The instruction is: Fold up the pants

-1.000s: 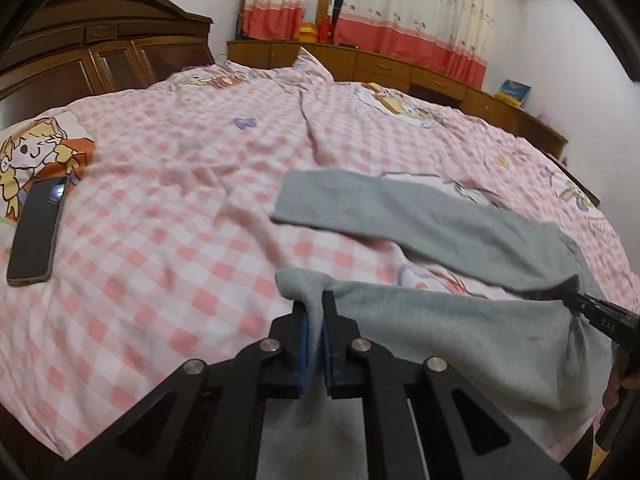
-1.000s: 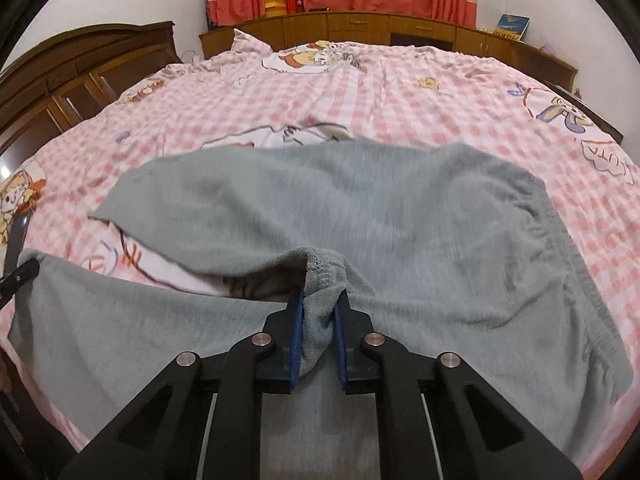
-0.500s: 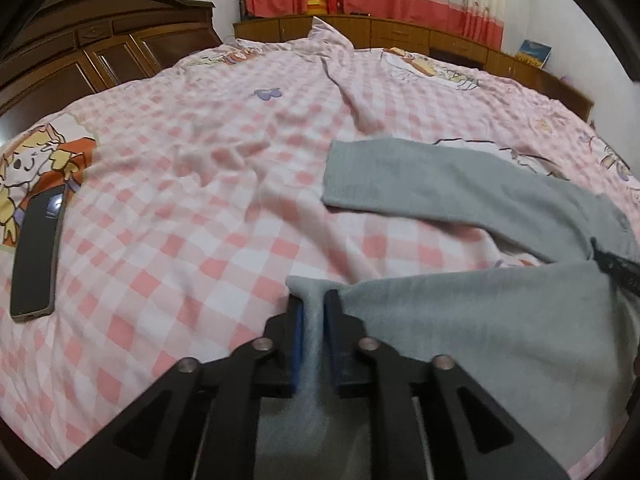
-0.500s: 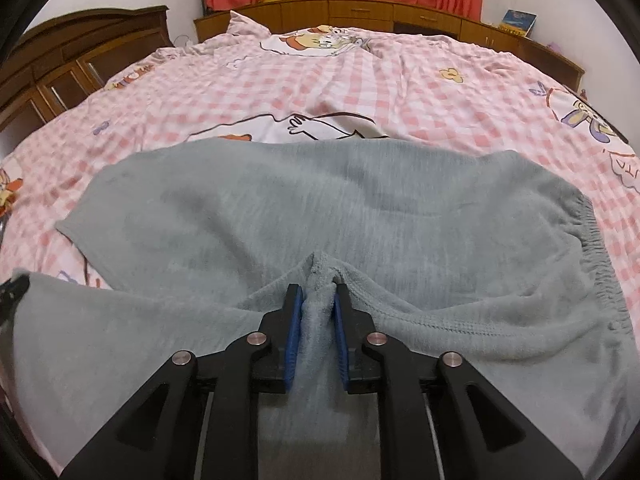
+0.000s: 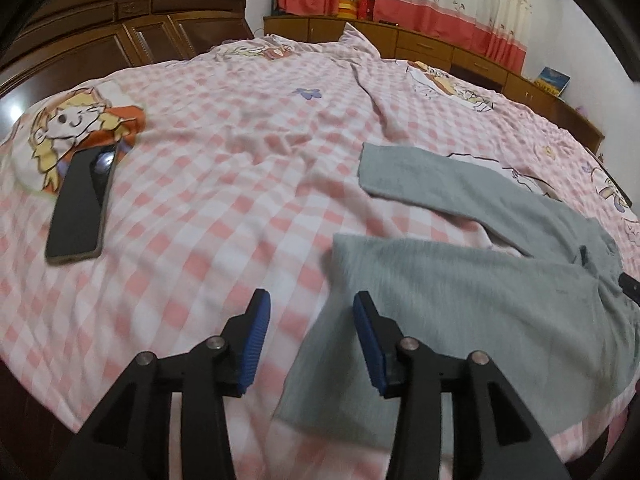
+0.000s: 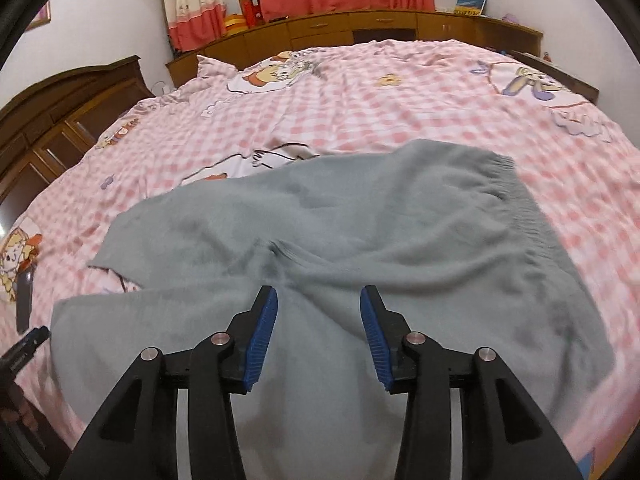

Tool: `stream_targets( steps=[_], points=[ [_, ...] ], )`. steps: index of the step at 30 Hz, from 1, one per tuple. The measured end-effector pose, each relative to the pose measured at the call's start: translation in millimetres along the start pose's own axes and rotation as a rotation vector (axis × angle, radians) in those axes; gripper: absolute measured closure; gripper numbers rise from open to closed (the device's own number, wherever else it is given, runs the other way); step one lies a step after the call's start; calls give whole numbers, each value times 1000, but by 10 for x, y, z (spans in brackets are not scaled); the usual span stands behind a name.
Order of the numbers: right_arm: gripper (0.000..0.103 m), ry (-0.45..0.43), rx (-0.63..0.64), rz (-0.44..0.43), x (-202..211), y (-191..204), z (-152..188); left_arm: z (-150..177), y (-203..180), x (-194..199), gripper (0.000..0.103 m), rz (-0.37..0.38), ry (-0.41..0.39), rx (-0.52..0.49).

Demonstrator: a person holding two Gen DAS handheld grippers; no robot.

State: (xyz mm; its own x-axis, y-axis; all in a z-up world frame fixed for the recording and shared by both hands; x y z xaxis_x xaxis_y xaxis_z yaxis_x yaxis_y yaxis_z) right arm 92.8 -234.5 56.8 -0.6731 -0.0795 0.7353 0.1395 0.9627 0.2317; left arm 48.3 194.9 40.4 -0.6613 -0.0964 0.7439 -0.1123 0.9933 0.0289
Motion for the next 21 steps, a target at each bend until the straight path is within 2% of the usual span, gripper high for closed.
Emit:
stream_targets(
  steps=[9, 16, 21],
  points=[
    [59, 3, -14, 95, 394, -575, 254, 292, -18, 232, 50, 46, 24, 61],
    [59, -11, -165, 169, 595, -1219, 348, 456, -115, 273, 49, 59, 44, 77],
    [59, -26, -214, 184, 714, -1455, 412, 514, -101, 332, 48, 56, 48, 112]
  ],
)
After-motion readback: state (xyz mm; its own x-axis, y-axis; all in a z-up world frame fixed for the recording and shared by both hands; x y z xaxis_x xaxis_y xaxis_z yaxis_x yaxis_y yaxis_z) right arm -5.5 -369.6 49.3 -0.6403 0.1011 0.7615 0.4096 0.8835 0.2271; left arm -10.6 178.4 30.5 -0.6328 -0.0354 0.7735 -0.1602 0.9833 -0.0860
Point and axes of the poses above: each gripper's, at about its wrist camera, not at the fingertips, and x roughly against the way its jaws point, y to its left, z to its underside, the point moved 3 cm from there along -x, roughly the way its jaws point, and after that the axes turned 7 degrees about -x, right-handed, at the moved point
